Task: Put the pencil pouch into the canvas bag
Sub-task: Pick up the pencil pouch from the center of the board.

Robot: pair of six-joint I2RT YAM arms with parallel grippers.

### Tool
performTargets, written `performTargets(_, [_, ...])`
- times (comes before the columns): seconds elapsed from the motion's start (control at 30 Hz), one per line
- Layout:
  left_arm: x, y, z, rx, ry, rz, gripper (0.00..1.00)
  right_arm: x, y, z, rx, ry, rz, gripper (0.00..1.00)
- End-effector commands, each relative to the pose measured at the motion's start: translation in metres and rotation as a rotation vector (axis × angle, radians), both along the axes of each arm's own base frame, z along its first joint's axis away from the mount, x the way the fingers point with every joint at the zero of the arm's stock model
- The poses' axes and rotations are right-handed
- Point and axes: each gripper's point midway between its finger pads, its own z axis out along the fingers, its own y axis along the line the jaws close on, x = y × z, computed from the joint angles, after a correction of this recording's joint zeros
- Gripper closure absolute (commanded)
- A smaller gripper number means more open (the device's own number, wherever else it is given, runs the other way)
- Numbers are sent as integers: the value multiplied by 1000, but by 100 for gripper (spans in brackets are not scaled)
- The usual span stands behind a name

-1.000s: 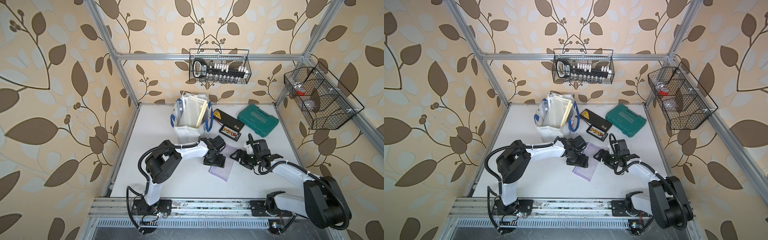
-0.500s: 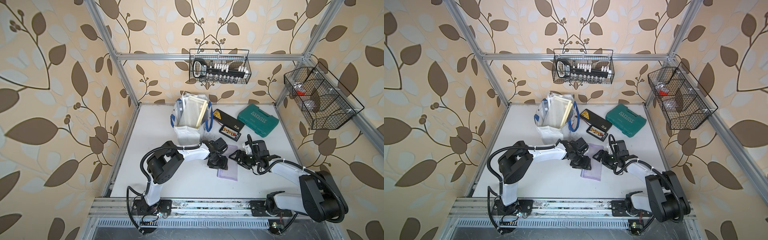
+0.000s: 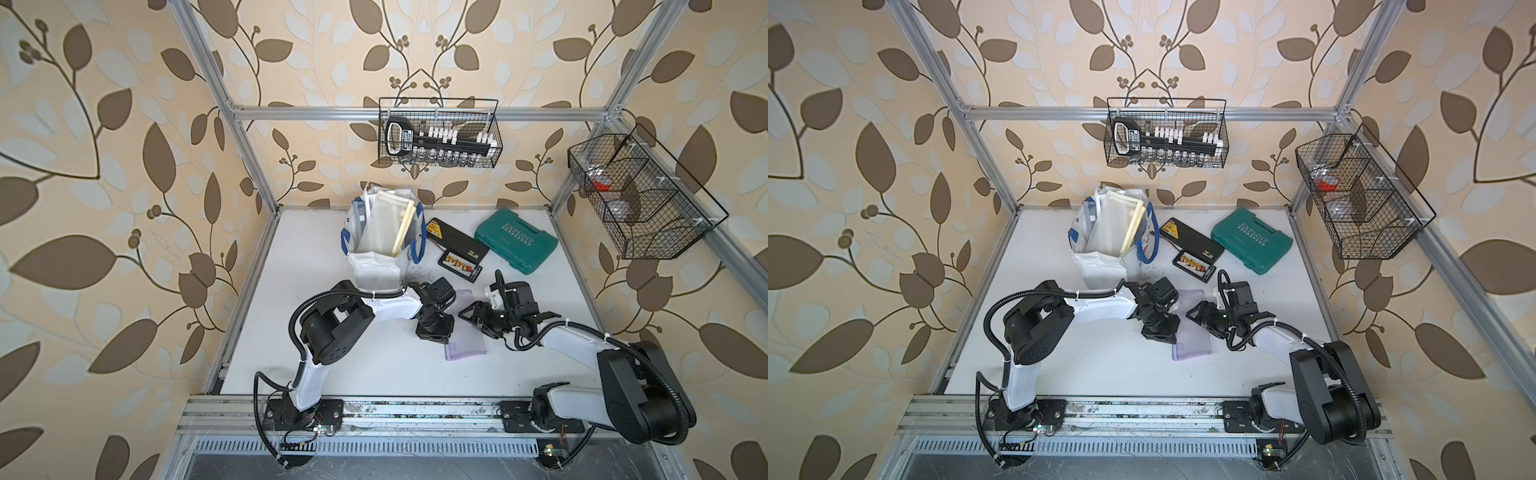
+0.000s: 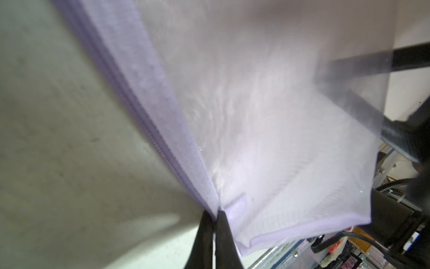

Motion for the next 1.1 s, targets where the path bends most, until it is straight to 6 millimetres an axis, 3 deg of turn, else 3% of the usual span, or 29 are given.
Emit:
performTargets(0.0, [1,-5,13,-19,-24,-11,100,3,3,6,7,-7,20,29])
performTargets(0.27, [8,-6,50,-46,-107,-48,100,10,-1,45,-28,-105,49,26])
performTargets(0.67, [19,-1,150,-110,-287,-90,100,18,-35,133,-142,-290,12,1])
performTargets(0.93, [18,11,197,-126,-378,-126,100,33,-51,185,-178,-369,-3,0])
performTargets(1.07, [17,16,218,-133,-416,-145,100,37,-54,196,-176,-387,-11,0])
